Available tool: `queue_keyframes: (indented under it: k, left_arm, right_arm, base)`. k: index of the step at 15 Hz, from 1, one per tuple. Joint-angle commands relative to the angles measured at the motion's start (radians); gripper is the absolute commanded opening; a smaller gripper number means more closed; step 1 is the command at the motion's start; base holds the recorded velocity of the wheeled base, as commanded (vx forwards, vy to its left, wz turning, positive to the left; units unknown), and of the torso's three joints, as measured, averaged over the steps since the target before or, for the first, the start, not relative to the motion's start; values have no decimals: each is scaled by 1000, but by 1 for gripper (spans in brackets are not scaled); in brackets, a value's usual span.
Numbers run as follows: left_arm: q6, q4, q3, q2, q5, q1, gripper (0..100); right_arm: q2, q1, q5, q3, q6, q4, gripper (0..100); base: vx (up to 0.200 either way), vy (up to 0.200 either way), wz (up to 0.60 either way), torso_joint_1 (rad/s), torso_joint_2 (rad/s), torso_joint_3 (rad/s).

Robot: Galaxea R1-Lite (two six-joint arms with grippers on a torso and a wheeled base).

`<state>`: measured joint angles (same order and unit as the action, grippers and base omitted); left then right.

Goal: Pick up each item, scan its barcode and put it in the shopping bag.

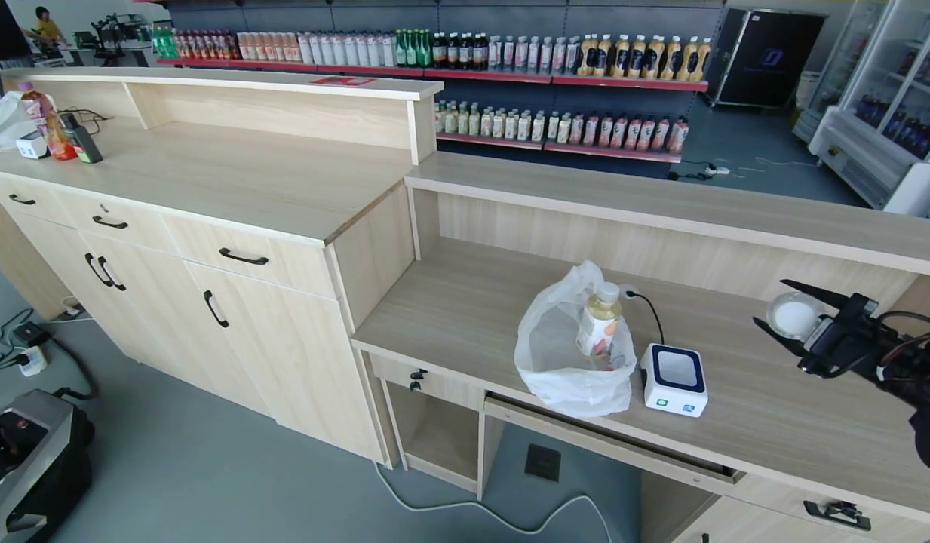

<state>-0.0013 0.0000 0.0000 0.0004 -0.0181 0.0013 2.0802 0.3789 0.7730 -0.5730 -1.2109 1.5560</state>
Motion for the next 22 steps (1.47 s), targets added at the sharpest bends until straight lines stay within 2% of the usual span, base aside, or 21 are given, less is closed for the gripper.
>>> queue_keyframes:
  k: [1,6,17,22]
  left_arm:
    - [0,0,0,1,0,0,100]
    - [0,0,0,1,1,0,100]
    - [0,0,0,1,0,0,100]
    - [0,0,0,1,0,0,100]
  right_arm:
    - [113,-2,15,-5,-10,15,0]
    - [193,-5,28,-54,-7,15,0]
    - [331,-80,63,-237,-4,15,0]
    - [362,-109,63,-269,4,15,0]
  base:
    - [0,0,0,0,0,0]
    - [0,0,0,0,0,0]
    - [0,0,0,0,0,0]
    - [0,0,0,0,0,0]
